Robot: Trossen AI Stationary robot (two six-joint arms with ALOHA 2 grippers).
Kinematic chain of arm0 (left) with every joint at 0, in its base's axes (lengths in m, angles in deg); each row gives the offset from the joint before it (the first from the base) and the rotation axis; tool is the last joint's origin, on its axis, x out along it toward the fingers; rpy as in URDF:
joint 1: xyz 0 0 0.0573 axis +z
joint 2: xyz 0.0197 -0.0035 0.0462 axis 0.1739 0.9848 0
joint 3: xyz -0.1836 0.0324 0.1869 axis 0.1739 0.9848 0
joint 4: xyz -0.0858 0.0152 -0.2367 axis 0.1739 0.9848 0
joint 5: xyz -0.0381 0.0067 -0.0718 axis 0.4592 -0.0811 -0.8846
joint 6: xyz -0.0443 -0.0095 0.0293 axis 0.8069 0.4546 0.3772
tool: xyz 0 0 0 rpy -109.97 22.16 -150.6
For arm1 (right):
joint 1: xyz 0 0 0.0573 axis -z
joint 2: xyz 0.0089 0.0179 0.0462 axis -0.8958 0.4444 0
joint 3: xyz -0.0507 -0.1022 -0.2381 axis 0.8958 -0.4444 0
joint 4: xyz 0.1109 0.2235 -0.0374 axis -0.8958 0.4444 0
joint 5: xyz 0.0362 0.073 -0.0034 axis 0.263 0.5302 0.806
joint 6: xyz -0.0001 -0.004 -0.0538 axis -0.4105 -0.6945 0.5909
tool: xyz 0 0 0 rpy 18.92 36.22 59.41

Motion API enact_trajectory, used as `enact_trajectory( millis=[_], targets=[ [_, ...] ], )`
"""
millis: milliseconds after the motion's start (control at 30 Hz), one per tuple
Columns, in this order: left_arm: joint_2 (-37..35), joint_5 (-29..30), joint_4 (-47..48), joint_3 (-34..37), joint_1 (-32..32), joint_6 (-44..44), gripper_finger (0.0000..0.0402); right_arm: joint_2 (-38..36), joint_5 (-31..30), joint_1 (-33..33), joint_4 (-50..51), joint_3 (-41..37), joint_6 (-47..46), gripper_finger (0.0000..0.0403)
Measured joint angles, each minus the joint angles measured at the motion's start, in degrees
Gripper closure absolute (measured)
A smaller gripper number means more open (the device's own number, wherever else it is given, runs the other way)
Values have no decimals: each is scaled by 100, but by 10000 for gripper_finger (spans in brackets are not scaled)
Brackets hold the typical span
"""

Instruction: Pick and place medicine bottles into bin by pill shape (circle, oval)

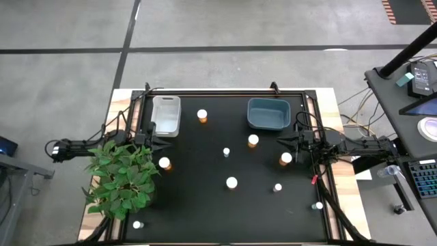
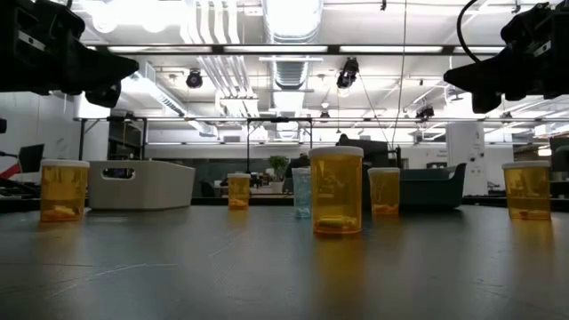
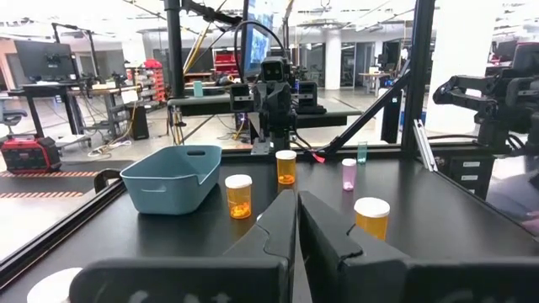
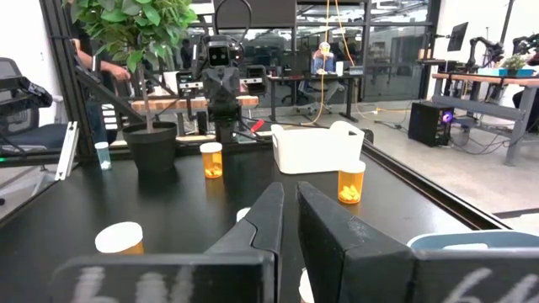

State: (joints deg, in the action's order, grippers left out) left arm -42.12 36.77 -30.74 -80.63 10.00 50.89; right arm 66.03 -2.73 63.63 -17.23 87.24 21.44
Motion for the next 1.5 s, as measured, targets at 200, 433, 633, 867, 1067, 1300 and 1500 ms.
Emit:
enact_trajectory(
  millis=[200,433,633,867,1067,1300,1500],
  targets=[
    [-7,-1,-1,-1,-1,-2,401,1,1,-1,0,2,-2,374],
    [0,-2,-1,-1,0,-2,401,-1,1,-1,0,2,0,374],
    [0,0,-1,-1,-1,-2,401,0,1,1,0,1,0,374],
    [0,-1,-3,-1,-1,-2,401,0,1,-1,0,1,0,374],
    [-2,0,-1,-1,-1,0,401,-1,1,1,0,2,-1,374],
    [-4,0,1,-1,1,0,401,1,-6,-1,-4,2,297,374],
    [-3,-1,0,-1,-1,-1,401,-1,-11,-1,-2,2,1778,374]
  ],
)
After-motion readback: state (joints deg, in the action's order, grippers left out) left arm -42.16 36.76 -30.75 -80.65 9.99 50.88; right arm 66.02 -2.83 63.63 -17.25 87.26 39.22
